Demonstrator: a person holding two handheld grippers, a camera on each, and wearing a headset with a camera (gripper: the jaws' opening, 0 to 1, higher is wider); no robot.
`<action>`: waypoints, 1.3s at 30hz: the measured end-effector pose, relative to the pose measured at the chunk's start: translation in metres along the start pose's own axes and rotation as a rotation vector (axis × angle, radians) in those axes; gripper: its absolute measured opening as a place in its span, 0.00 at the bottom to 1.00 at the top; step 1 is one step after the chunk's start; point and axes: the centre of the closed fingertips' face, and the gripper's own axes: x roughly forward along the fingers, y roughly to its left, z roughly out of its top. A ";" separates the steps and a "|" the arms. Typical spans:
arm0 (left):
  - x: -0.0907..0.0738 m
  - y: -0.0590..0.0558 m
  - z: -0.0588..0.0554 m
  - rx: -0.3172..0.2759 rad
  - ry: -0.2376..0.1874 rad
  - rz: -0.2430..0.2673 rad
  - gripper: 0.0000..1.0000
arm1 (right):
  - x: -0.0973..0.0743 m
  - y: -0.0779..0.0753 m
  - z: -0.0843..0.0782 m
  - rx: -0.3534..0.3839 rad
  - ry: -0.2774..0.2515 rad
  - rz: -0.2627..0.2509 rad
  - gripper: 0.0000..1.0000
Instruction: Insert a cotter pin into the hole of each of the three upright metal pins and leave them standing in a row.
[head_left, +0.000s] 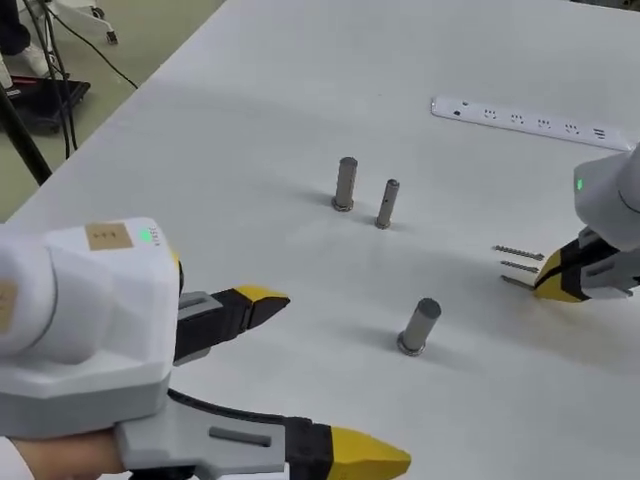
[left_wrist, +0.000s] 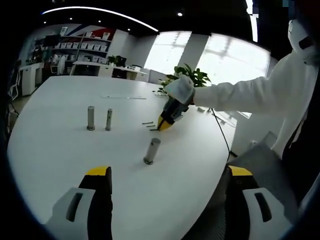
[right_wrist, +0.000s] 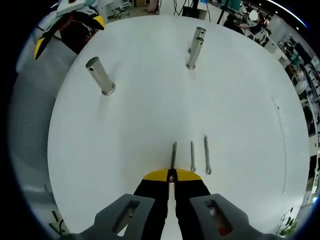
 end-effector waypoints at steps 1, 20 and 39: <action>0.001 0.001 0.000 0.001 -0.002 0.000 0.93 | 0.000 -0.001 0.000 0.061 -0.026 0.011 0.00; 0.001 -0.005 0.003 0.013 -0.018 -0.028 0.90 | 0.000 0.001 0.003 -0.007 0.089 0.002 0.00; -0.003 -0.011 0.010 -0.011 -0.055 -0.036 0.75 | -0.006 0.002 0.006 -0.066 0.123 -0.041 0.00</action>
